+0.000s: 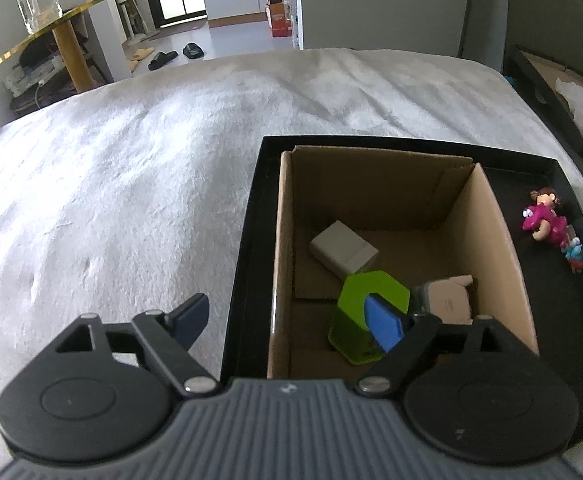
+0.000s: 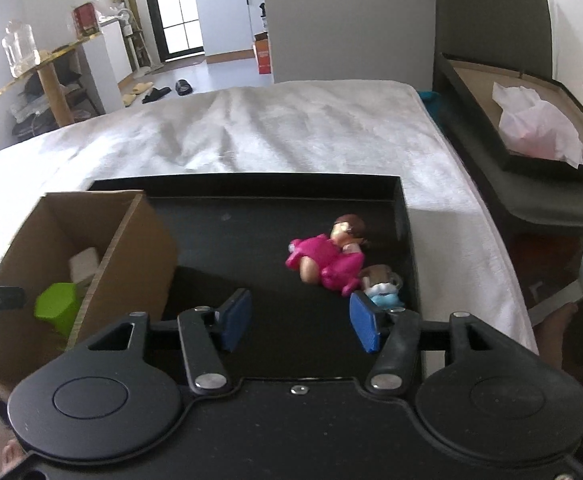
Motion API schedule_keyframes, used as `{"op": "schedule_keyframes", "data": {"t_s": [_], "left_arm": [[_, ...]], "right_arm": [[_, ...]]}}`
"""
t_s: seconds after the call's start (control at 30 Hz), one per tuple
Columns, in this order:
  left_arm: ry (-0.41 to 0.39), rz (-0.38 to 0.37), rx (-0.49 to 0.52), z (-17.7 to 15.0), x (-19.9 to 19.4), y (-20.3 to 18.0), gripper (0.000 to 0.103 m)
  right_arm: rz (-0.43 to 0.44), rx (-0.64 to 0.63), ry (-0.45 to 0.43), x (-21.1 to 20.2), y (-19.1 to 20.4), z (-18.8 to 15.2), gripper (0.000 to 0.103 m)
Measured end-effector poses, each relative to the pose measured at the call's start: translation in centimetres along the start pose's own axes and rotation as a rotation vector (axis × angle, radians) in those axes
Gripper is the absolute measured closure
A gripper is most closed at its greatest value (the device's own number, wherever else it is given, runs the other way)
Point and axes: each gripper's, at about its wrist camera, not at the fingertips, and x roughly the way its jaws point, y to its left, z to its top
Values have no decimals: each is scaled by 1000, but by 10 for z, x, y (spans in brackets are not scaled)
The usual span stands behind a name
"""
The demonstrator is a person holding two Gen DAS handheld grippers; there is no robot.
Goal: Organize rigid objects
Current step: 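Move the right gripper to the red-and-blue figure holding a mug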
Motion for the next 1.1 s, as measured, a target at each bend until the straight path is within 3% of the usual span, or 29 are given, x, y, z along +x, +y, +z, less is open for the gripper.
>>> {"op": "schedule_keyframes", "data": {"t_s": [0.4, 0.7, 0.83, 0.93, 1.1], "left_arm": [[20, 74, 38, 1, 9, -12, 19], [33, 90, 33, 1, 11, -14, 19], [29, 95, 22, 2, 10, -12, 19], [30, 93, 18, 1, 10, -11, 19], [28, 76, 12, 0, 8, -8, 19]], "right_arm": [[-25, 8, 22, 34, -27, -2, 49], [-21, 39, 39, 58, -39, -3, 52], [-36, 33, 66, 68, -41, -5, 56], [-65, -2, 70, 67, -37, -8, 72], [-59, -26, 92, 60, -32, -12, 76]]}}
